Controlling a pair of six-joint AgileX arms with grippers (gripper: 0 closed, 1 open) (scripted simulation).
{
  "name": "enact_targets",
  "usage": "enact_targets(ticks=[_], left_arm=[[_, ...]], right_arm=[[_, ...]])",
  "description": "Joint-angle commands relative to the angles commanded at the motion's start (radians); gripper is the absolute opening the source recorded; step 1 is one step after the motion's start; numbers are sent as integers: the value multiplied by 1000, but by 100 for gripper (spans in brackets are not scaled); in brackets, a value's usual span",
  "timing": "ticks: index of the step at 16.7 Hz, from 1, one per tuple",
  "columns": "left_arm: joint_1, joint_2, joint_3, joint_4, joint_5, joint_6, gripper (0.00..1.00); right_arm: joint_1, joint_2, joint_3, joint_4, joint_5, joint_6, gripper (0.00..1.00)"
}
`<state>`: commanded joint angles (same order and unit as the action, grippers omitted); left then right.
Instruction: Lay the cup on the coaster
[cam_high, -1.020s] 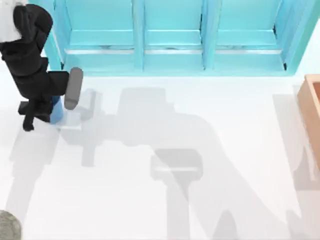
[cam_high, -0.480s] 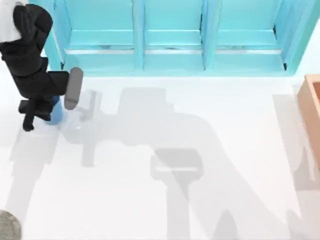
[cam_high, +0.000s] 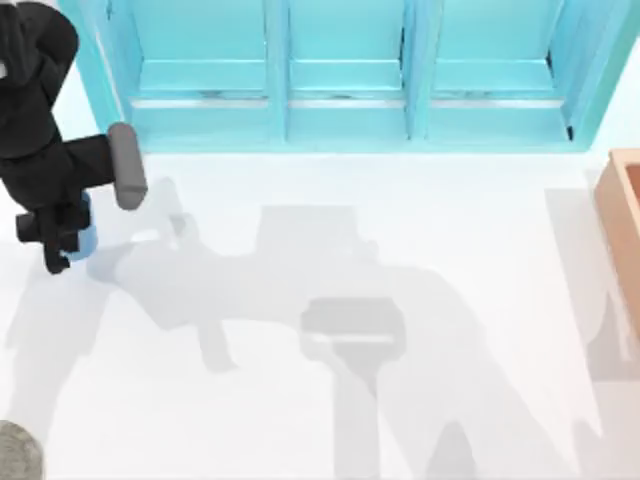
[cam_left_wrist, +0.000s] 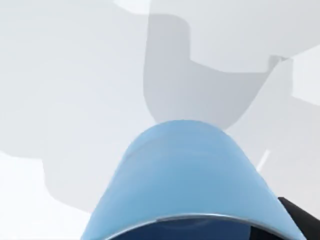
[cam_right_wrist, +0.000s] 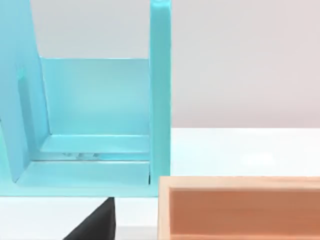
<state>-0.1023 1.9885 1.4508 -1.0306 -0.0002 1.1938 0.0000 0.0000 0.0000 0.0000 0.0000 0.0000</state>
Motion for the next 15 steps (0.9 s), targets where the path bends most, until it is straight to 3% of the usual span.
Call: enact_targets(ticks=[11, 15], left_arm=[[34, -579, -502, -126, -6, -975, 0], [41, -749, -627, -141, -6, -1190, 0]], right_arm=[[0, 0, 0, 0, 0, 0, 100], [0, 0, 0, 0, 0, 0, 100]])
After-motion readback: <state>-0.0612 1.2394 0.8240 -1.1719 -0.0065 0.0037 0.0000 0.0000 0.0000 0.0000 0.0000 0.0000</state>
